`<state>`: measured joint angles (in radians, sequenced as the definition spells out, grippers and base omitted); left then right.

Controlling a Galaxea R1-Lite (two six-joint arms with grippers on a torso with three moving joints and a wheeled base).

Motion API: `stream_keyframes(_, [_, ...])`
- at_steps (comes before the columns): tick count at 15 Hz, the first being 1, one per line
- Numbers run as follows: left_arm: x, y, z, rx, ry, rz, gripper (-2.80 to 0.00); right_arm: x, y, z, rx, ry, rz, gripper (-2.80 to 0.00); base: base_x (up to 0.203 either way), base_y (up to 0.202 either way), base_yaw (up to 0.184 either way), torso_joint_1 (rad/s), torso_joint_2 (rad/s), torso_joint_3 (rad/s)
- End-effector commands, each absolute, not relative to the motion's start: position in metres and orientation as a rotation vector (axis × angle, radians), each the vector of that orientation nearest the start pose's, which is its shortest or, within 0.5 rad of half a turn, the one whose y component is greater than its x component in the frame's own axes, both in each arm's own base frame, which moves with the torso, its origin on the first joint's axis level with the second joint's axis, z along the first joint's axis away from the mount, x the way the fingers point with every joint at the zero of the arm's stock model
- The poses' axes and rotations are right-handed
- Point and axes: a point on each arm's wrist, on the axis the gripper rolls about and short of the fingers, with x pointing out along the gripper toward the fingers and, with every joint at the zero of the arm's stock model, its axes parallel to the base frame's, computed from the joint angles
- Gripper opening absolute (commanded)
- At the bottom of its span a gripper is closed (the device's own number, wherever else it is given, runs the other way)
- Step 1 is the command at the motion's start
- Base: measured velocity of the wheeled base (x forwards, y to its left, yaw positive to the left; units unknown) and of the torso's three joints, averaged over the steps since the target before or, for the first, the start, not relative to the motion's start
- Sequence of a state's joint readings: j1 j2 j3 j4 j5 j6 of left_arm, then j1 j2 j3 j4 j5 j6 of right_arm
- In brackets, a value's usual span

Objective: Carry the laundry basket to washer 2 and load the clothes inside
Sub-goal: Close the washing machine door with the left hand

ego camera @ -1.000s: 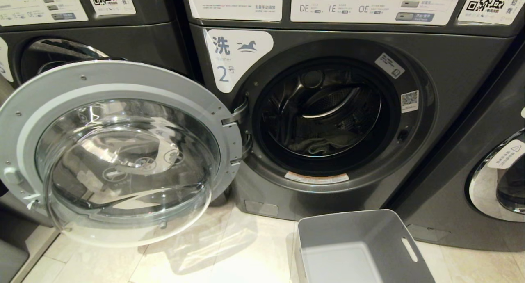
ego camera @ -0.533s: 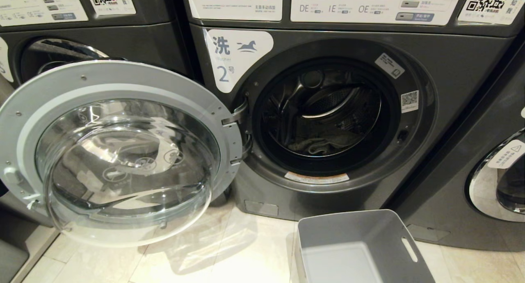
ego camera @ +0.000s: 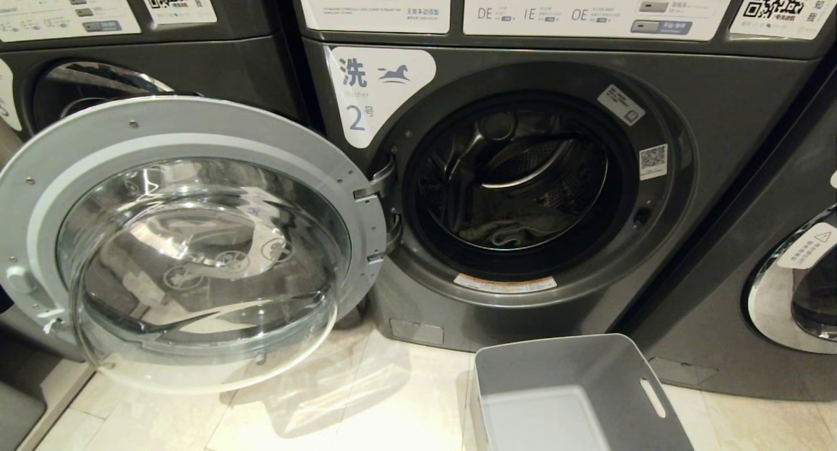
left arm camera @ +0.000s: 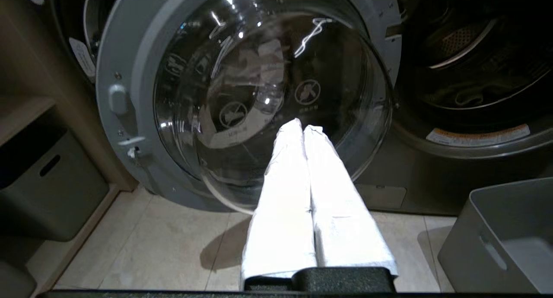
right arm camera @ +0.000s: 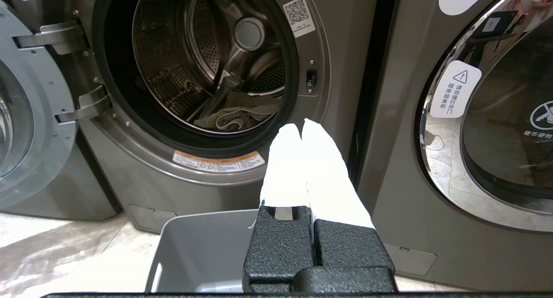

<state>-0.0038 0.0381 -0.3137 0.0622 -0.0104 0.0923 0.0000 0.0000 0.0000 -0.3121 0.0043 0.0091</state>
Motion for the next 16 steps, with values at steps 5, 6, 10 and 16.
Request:
stream_keyframes(5, [-0.009,0.000,0.268,0.070,-0.122,0.006,-2.80,-0.024,0.000,0.096,0.008,-0.273,0.007,-2.80,0.000,0.000,0.000,0.000,0.00,0.000])
stream_keyframes(6, [0.010,0.001,0.290,0.051,-0.099,0.025,-2.80,-0.024,0.000,0.096,0.009,-0.273,0.006,-2.80,0.000,0.000,0.000,0.000,0.00,0.000])
stream_keyframes(10, [0.100,0.004,0.360,-0.049,-0.056,0.108,-2.80,-0.024,0.000,0.096,0.009,-0.273,0.006,-2.80,0.000,0.000,0.000,0.000,0.00,0.000])
stream_keyframes(16, [0.205,0.091,0.409,-0.092,-0.053,0.263,-2.80,-0.024,0.000,0.096,0.012,-0.273,0.006,-2.80,0.000,0.000,0.000,0.000,0.00,0.000])
